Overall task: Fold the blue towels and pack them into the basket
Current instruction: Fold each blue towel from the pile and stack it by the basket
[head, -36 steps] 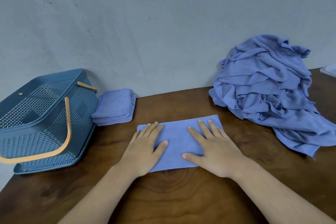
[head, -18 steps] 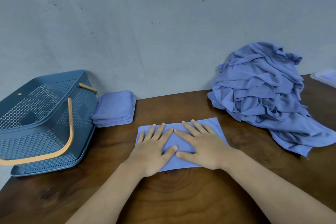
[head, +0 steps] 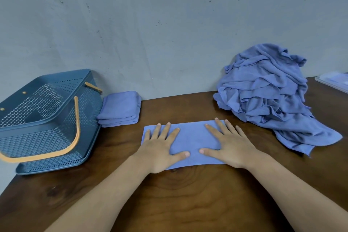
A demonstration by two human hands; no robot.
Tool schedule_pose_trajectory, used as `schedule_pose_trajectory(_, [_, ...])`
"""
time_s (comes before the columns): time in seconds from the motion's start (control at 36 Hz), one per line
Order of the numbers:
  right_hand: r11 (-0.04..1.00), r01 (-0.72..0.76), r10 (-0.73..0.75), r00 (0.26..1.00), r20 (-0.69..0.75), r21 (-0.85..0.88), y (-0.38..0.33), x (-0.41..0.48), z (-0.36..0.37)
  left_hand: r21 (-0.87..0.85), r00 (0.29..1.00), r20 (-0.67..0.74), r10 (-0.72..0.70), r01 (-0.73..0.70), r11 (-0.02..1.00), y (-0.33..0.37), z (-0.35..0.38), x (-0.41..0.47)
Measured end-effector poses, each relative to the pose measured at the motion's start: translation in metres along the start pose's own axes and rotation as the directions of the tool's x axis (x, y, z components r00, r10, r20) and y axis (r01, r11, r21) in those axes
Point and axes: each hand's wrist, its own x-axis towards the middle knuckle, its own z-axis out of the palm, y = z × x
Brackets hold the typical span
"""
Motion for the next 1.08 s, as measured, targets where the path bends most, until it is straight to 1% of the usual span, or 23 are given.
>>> schedule_pose_trajectory(0.03, [1.000, 0.000, 0.000, 1.000, 0.000, -0.002, -0.001, -0.001, 0.000, 0.024, 1.000, -0.009, 0.000, 0.001, 1.000, 0.001, -0.001, -0.001])
schedule_pose_trajectory(0.08, [1.000, -0.002, 0.002, 1.000, -0.007, -0.001, -0.002, -0.002, 0.001, 0.045, 0.997, -0.071, 0.012, -0.009, 0.999, 0.007, -0.002, -0.004])
schedule_pose_trajectory(0.14, [1.000, -0.004, 0.004, 1.000, -0.020, 0.011, -0.002, -0.002, 0.003, -0.019, 0.992, -0.126, 0.029, -0.032, 0.999, 0.019, 0.002, -0.008])
schedule_pose_trajectory(0.19, [1.000, -0.003, 0.004, 1.000, -0.029, 0.015, -0.002, -0.002, 0.003, -0.094, 0.994, -0.108, 0.028, -0.038, 0.995, 0.031, 0.010, -0.010])
schedule_pose_trajectory(0.31, [1.000, 0.005, -0.005, 1.000, -0.027, 0.005, -0.001, -0.003, 0.002, -0.062, 0.995, -0.094, 0.014, -0.020, 0.998, 0.039, 0.020, -0.011])
schedule_pose_trajectory(0.5, [1.000, 0.030, -0.030, 1.000, -0.003, 0.006, 0.003, -0.006, 0.000, -0.039, 0.995, -0.095, 0.026, -0.029, 0.999, 0.038, 0.019, -0.013])
schedule_pose_trajectory(0.58, [0.998, 0.036, -0.037, 0.999, 0.007, 0.044, 0.007, -0.007, -0.001, -0.050, 0.997, -0.075, 0.033, -0.037, 0.998, 0.037, 0.017, -0.013])
schedule_pose_trajectory(0.64, [0.995, 0.035, -0.030, 0.998, -0.050, 0.093, 0.013, -0.003, -0.002, -0.068, 0.998, -0.057, 0.034, -0.038, 0.997, 0.036, 0.016, -0.013])
schedule_pose_trajectory(0.69, [0.989, 0.025, -0.002, 0.988, -0.158, 0.143, 0.018, 0.006, -0.004, -0.071, 0.997, -0.067, 0.033, -0.038, 0.997, 0.036, 0.016, -0.013])
schedule_pose_trajectory(0.75, [0.991, 0.015, 0.014, 0.975, -0.221, 0.129, 0.019, 0.018, -0.009, -0.062, 0.995, -0.096, 0.025, -0.031, 0.998, 0.035, 0.018, -0.013])
schedule_pose_trajectory(0.78, [0.994, 0.009, 0.017, 0.974, -0.224, 0.113, 0.019, 0.024, -0.012, -0.058, 0.994, -0.106, 0.021, -0.028, 0.998, 0.036, 0.019, -0.013])
schedule_pose_trajectory(0.81, [0.994, -0.002, 0.024, 0.977, -0.211, 0.106, 0.018, 0.031, -0.016, -0.055, 0.993, -0.113, 0.020, -0.027, 0.998, 0.036, 0.020, -0.013])
schedule_pose_trajectory(0.86, [0.993, -0.043, 0.057, 0.990, -0.130, 0.113, 0.018, 0.045, -0.030, -0.052, 0.992, -0.128, 0.021, -0.028, 0.998, 0.038, 0.022, -0.013])
schedule_pose_trajectory(0.94, [0.992, -0.113, 0.108, 0.991, 0.083, 0.051, 0.013, 0.065, -0.054, -0.056, 0.990, -0.142, 0.021, -0.029, 0.998, 0.039, 0.023, -0.013])
schedule_pose_trajectory(1.03, [0.996, -0.087, 0.084, 0.966, 0.246, -0.002, 0.005, 0.079, -0.067, -0.071, 0.988, -0.150, 0.021, -0.032, 0.997, 0.040, 0.024, -0.014])
schedule_pose_trajectory(1.08, [0.996, -0.083, 0.070, 0.961, 0.268, 0.041, 0.003, 0.083, -0.072, -0.078, 0.989, -0.147, 0.021, -0.033, 0.996, 0.039, 0.023, -0.014])
